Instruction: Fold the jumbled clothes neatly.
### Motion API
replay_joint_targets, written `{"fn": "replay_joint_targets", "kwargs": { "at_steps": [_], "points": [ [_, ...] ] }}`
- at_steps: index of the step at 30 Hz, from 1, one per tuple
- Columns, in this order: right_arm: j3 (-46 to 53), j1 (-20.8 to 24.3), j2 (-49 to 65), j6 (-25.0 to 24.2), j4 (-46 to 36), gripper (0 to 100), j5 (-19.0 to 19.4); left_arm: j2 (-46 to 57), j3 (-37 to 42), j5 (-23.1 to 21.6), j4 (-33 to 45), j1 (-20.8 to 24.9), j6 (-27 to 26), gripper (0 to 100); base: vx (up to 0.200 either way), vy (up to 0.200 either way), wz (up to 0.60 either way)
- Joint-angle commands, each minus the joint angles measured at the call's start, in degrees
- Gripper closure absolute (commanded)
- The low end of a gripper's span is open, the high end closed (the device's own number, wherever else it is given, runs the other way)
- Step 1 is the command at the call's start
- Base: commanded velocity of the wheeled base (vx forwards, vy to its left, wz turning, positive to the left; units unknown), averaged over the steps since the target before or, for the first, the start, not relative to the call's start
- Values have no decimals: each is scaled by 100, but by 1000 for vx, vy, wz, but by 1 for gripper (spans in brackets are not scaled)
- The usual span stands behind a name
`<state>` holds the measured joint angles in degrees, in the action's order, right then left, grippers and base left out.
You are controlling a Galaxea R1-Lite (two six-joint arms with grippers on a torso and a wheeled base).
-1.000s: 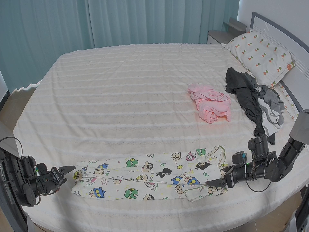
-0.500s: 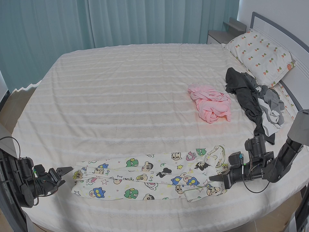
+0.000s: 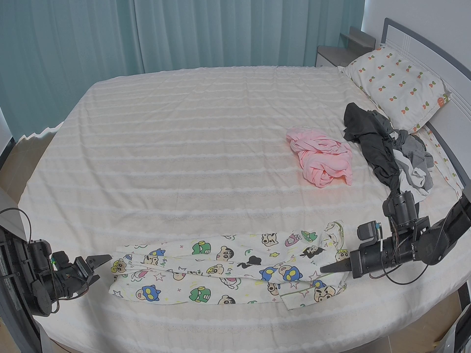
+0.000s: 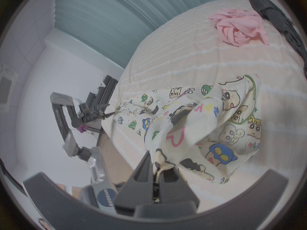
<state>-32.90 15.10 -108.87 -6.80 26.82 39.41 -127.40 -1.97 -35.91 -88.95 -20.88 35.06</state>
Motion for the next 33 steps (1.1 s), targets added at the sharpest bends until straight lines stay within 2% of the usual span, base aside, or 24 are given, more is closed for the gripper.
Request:
{"fn": "replay_joint_targets", "kwargs": {
  "at_steps": [1, 4, 8, 18, 21, 28, 29, 33],
  "points": [
    [-533, 1, 472, -497, -493, 100, 304, -30, 4, 5, -8, -4, 1, 0, 0, 0, 0],
    [-753, 19, 455, -708, -827, 100, 339, -39, 4, 5, -8, -4, 1, 0, 0, 0, 0],
    [-999, 10, 323, -735, -1241, 100, 304, -65, -5, 5, -8, -4, 1, 0, 0, 0, 0],
    [-832, -95, 42, -629, -1241, 100, 137, -83, -5, 5, -8, -4, 1, 0, 0, 0, 0],
    [-762, -122, -81, -418, -1249, 100, 128, -109, -5, 5, -8, -4, -8, 0, 0, 0, 0],
    [-682, -254, -240, -269, -1241, 100, -74, -118, -5, -3, -8, -4, -8, 0, 0, 0, 0],
    [-682, -271, -231, -269, -1241, 0, -83, -118, -5, 5, -8, -12, 1, 0, 0, 0, 0],
    [-577, -359, -160, -164, -1197, 0, -197, -118, -5, 5, -8, -4, -8, 0, 0, 0, 0]
  ]
}}
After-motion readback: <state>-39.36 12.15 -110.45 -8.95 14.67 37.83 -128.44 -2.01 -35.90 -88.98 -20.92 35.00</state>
